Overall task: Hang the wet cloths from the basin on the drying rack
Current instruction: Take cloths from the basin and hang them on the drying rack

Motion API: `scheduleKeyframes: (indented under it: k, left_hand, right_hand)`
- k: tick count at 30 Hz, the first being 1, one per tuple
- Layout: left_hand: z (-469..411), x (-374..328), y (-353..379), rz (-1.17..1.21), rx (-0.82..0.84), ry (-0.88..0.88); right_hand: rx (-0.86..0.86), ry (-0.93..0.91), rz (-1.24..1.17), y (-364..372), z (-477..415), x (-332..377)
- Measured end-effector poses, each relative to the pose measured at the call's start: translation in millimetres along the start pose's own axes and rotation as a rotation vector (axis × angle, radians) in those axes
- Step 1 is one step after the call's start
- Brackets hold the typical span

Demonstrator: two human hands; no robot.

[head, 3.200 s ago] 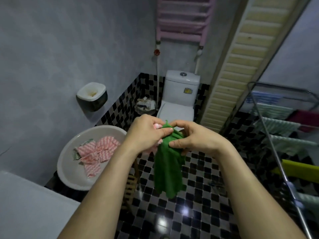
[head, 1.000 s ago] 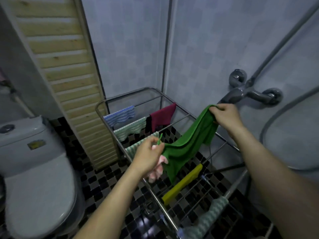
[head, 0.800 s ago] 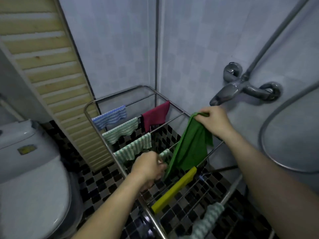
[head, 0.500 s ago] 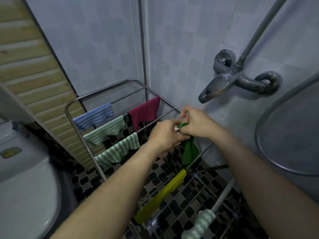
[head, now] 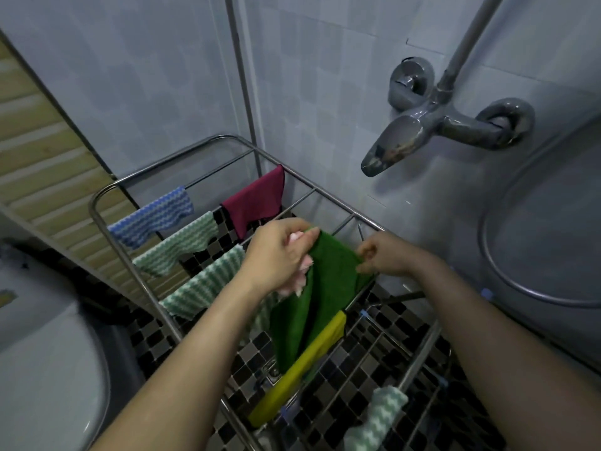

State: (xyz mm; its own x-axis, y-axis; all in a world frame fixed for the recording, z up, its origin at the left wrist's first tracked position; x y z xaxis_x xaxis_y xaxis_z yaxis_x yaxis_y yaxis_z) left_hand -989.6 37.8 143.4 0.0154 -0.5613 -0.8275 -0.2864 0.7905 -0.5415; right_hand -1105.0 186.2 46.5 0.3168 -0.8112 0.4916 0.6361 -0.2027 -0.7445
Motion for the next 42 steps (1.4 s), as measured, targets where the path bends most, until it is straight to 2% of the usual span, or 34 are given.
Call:
scheduleKeyframes:
  k: [3, 5, 8, 10, 13, 15, 18, 22, 24, 28, 31, 38, 40, 42]
  left_hand:
    - [6.7, 7.5, -9.1, 0.044, -0.047, 0.006]
    - [9.1, 10.5, -12.3, 0.031, -0.051, 0.012]
    - [16.5, 16.7, -11.1, 0.042, -0.020, -0.033]
    - [22.7, 20.0, -7.3, 0.039, 0.022, -0.062]
    - [29.1, 23.4, -2.6, -0.012, 0.094, -0.069]
    - [31.5, 30.0, -1.4, -0.015, 0.130, -0.100]
    - [31.3, 34.5, -4.3, -0.091, 0.138, -0.106]
    - [33.8, 48.7, 2.1, -0.161, 0.225, -0.148]
    - [35.1, 54.2, 0.6, -0.189, 0.216, -0.143]
    - [36.2, 66.3, -1.8, 0.076, 0.137, -0.223]
    - [31.8, 74.8, -4.6, 0.181, 0.100, -0.268]
    - [16.7, 118.6, -34.9, 0.347, -0.121, -0.444]
    - [16.7, 136.9, -44.3, 0.350, -0.188, -0.527]
    - [16.1, 144.2, -48.7, 0.342, -0.236, -0.579]
  right_hand:
    - [-0.017, 0.052, 0.080, 1.4, -3.2, -13.2]
    - [-0.140, 0.097, 0.055, -10.1, -5.3, -20.4]
    - [-0.357, 0.194, -0.210, -30.8, -2.3, -34.0]
    - [-0.415, 0.281, -0.463, -32.6, 0.0, -49.6]
    - [-0.450, 0.335, -0.550, -34.0, 0.4, -63.5]
    - [-0.488, 0.331, -0.596, -39.0, 1.8, -66.1]
    - [-0.523, 0.329, -0.837, -38.0, -0.4, -70.4]
    - [-0.638, 0.245, -1.026, -44.5, -3.9, -66.0]
    - [-0.706, 0.209, -1.087, -52.5, -3.4, -61.8]
    - [-0.793, 0.150, -1.247, -65.6, -6.2, -48.1]
    - [-0.835, 0.153, -1.364, -67.9, -14.9, -41.8]
    - [-0.936, 0.125, -1.335, -73.3, -52.5, -2.7]
    - [-0.973, 0.115, -1.214, -74.2, -67.7, 9.1]
    - [-0.892, 0.090, -1.022, -70.4, -86.5, 24.9]
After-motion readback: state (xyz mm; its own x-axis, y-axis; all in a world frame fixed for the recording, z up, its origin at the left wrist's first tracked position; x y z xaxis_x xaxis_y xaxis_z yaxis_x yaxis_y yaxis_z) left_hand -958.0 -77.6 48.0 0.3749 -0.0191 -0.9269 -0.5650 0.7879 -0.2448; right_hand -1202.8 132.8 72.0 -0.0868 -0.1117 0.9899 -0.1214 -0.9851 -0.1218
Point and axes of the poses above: each hand's wrist, its own z-axis away from the middle knuckle, its own y-axis out of the palm, x = y × z, the point moved 10 cm from there along -z, towards the middle knuckle, and after that the axes turned 5 degrees about y, right-handed, at the moved point
